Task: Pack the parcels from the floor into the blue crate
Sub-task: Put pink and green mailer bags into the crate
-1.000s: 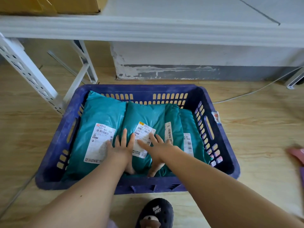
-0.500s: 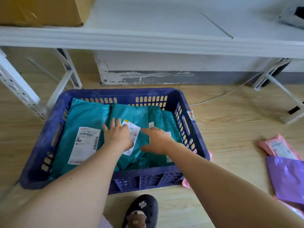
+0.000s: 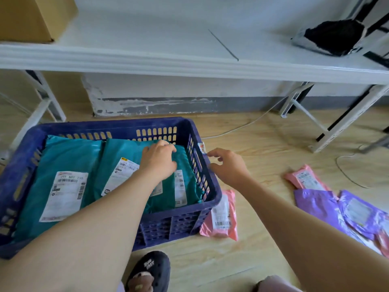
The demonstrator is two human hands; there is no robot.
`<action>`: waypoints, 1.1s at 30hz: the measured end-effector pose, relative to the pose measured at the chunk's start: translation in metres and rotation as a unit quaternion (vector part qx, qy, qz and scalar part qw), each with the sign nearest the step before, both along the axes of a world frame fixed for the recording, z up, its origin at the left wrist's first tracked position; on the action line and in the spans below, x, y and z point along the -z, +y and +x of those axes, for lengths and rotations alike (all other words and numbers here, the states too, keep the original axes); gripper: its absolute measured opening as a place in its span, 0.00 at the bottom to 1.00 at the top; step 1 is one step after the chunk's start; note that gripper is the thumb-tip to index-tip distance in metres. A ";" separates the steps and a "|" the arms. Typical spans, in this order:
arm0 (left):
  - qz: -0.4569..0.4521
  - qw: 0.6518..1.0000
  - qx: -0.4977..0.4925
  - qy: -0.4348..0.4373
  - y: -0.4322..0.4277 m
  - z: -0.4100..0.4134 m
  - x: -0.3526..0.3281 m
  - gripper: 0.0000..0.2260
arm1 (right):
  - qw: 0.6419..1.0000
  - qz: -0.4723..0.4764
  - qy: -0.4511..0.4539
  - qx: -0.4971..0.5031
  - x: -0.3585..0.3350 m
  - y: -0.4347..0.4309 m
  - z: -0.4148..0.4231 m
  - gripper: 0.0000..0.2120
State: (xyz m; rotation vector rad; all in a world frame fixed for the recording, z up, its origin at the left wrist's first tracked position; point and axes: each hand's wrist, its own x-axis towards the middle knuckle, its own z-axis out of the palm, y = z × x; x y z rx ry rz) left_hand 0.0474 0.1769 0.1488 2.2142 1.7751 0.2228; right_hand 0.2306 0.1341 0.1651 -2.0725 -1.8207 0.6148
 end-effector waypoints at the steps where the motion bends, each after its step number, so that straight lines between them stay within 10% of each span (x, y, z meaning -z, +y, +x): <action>1: 0.012 1.000 0.016 -0.008 -0.001 0.011 -0.004 0.19 | 1.000 0.004 0.007 0.015 0.000 -0.002 0.009 0.17; 17: -0.004 0.975 0.223 -0.017 -0.032 0.194 0.035 0.17 | 0.943 -0.091 0.174 0.269 0.074 -0.032 0.125 0.19; 33: -0.181 0.926 0.236 0.233 -0.037 0.214 0.118 0.28 | 0.680 -0.306 0.505 0.435 0.195 -0.063 0.110 0.08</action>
